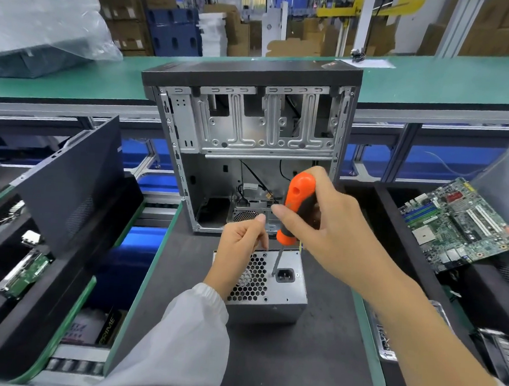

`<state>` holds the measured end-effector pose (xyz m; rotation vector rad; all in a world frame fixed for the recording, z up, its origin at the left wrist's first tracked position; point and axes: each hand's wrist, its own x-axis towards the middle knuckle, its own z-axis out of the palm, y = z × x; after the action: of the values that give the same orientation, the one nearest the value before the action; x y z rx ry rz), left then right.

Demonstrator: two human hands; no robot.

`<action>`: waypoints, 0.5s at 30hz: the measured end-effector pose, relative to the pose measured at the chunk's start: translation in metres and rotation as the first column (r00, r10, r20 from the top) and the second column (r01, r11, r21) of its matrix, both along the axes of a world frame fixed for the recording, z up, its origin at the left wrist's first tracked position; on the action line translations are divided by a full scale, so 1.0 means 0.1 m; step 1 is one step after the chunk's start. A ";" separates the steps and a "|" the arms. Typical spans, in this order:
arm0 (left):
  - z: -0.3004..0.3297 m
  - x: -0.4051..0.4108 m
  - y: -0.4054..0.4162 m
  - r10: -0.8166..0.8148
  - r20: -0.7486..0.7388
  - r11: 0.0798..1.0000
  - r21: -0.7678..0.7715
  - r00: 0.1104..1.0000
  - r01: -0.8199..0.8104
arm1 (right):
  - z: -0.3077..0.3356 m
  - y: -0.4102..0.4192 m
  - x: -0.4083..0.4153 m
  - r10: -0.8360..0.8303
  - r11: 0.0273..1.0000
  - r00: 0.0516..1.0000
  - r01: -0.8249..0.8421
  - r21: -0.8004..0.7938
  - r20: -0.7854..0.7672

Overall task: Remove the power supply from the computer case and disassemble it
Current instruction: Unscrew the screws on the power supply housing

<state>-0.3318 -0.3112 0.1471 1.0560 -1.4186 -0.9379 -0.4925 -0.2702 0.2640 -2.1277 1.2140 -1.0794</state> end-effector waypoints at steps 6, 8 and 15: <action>0.07 0.02 0.07 -0.160 0.072 0.987 0.015 0.985 0.159 | 0.24 -0.10 0.02 0.250 0.968 0.952 -0.239 0.081 -0.175; 0.09 0.03 0.09 -0.198 0.100 0.980 0.055 0.975 0.193 | 0.30 -0.11 0.05 0.320 0.947 0.923 -0.303 0.110 -0.214; 0.10 0.18 0.23 -0.284 0.143 0.957 0.100 0.948 0.271 | 0.38 -0.14 0.09 0.248 0.967 0.950 -0.230 0.108 -0.191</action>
<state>-0.3133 -0.2881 0.1573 1.0219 -1.7038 -1.1414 -0.4838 -0.2846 0.3019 -2.2908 1.0327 -0.7078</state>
